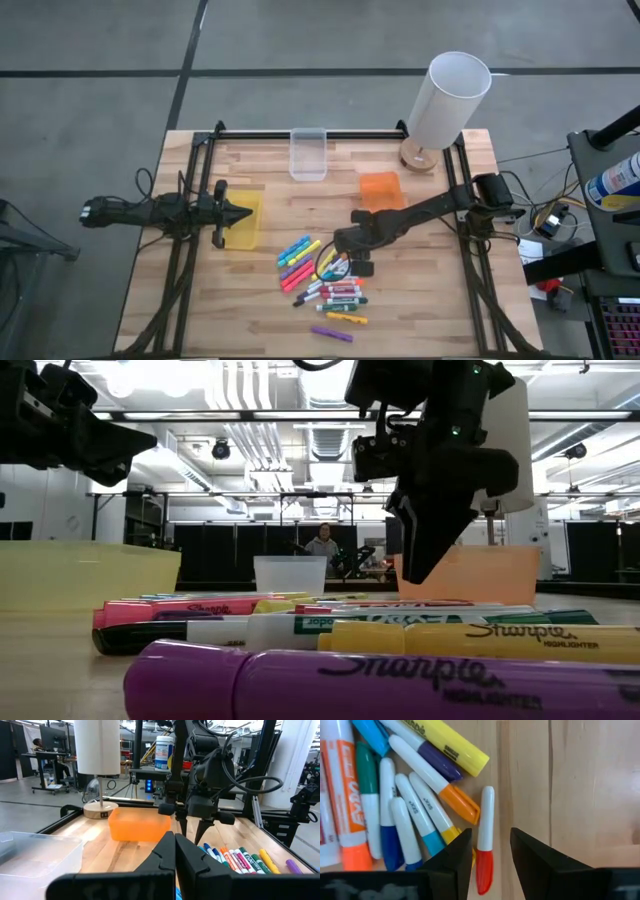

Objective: Pick & Place Markers
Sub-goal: Put the small red marker into the orange bin

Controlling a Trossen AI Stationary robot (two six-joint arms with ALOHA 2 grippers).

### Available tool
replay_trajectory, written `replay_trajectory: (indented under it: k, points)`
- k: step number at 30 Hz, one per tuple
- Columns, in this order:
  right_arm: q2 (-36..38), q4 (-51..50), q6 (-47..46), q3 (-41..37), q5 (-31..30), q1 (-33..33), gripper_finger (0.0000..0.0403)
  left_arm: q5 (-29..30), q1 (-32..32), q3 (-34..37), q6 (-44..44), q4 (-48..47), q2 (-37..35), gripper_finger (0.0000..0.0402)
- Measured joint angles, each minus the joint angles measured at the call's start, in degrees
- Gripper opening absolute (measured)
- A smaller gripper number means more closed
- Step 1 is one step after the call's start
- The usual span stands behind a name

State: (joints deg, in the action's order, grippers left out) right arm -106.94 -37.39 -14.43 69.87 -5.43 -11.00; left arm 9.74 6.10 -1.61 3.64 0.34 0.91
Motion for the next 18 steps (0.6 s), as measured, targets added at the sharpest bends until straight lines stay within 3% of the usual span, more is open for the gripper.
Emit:
replay_trajectory:
  k: [18]
  points:
    - [0.0, 10.0, -2.4, -8.1, -0.1, 0.0, 0.0108, 0.0, 0.0, 0.0, 0.0, 0.0, 0.0, 0.0]
